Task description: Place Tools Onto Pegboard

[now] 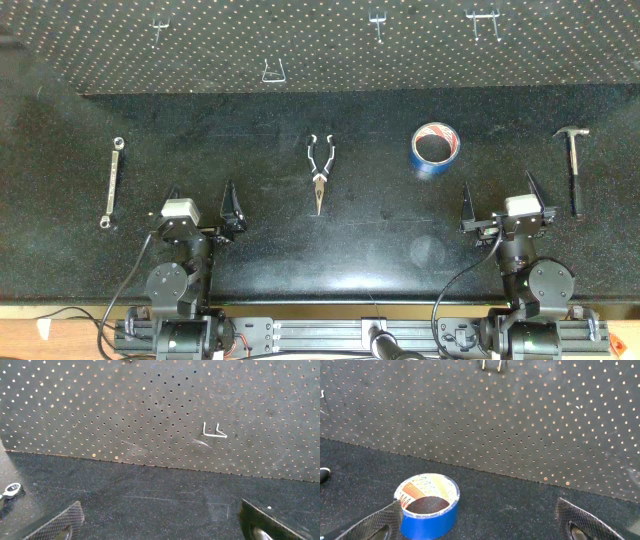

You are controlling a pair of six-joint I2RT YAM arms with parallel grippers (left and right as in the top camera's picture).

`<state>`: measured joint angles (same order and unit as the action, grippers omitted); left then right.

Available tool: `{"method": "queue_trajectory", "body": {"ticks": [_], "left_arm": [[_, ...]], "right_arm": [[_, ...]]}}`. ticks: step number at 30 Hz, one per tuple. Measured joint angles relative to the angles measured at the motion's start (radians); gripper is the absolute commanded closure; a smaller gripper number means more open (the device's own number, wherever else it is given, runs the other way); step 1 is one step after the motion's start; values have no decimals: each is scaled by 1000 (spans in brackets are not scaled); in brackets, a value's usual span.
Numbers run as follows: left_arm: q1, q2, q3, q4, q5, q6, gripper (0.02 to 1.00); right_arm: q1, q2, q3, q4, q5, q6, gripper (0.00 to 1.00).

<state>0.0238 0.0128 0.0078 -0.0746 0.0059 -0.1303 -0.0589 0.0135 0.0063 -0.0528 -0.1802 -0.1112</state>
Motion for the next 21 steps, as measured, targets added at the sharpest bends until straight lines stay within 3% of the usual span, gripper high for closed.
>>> {"method": "queue_trajectory", "body": {"ticks": [21], "left_arm": [[-13, 0, 0, 0, -1, 0, 23]], "right_arm": [[0, 0, 0, 0, 0, 0, 7]]}}
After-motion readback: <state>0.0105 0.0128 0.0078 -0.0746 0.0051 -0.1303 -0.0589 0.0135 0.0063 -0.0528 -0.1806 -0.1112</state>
